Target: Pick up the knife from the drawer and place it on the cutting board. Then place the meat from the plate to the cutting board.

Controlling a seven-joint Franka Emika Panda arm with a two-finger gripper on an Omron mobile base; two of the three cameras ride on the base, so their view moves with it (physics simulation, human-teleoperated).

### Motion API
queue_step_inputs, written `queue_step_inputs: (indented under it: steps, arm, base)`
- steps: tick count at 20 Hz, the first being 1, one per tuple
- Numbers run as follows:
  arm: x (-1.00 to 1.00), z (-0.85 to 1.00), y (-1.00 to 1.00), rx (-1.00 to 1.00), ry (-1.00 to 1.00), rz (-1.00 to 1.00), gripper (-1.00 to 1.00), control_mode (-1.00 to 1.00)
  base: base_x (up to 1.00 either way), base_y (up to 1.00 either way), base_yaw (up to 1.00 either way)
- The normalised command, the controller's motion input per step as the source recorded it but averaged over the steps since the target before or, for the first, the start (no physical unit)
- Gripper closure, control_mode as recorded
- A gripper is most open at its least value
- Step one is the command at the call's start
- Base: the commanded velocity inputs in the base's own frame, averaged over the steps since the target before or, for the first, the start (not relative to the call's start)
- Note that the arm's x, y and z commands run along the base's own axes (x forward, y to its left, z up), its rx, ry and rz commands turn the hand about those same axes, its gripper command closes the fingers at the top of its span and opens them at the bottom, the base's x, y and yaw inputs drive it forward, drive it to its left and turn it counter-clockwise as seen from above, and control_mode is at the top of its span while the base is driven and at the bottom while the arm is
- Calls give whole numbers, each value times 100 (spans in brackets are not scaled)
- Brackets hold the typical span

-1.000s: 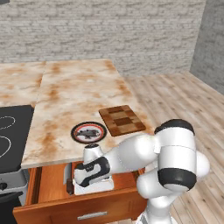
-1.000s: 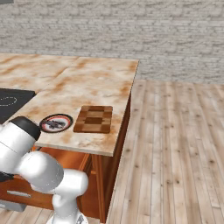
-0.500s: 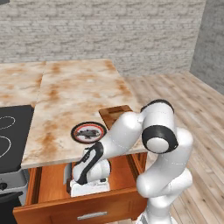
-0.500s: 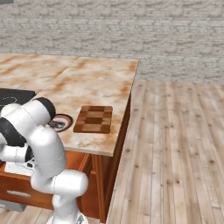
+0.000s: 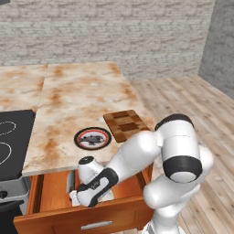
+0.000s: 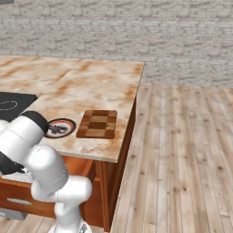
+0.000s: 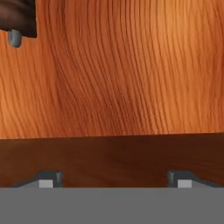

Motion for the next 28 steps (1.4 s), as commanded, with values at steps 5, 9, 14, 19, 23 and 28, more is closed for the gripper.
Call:
queue_step_inputs:
  steps: [5,9,14,19,23,28]
  arm:
    - [-18,47,3,-4,-32,0,-100,-100]
    - [0,48,8,0,-15,0,-100,-100]
    - [36,15,6,1,3,6,-100,-100]
    - [37,0,0,1,5,0,-100,-100]
    - [16,12,29,-4,9,0,-100,-100]
    - [1,11,54,-11,4,0,-100,-100]
  base:
    - [0,0,0]
    - [0,0,0]
    - [0,0,0]
    - [0,0,0]
    - [0,0,0]
    - [0,0,0]
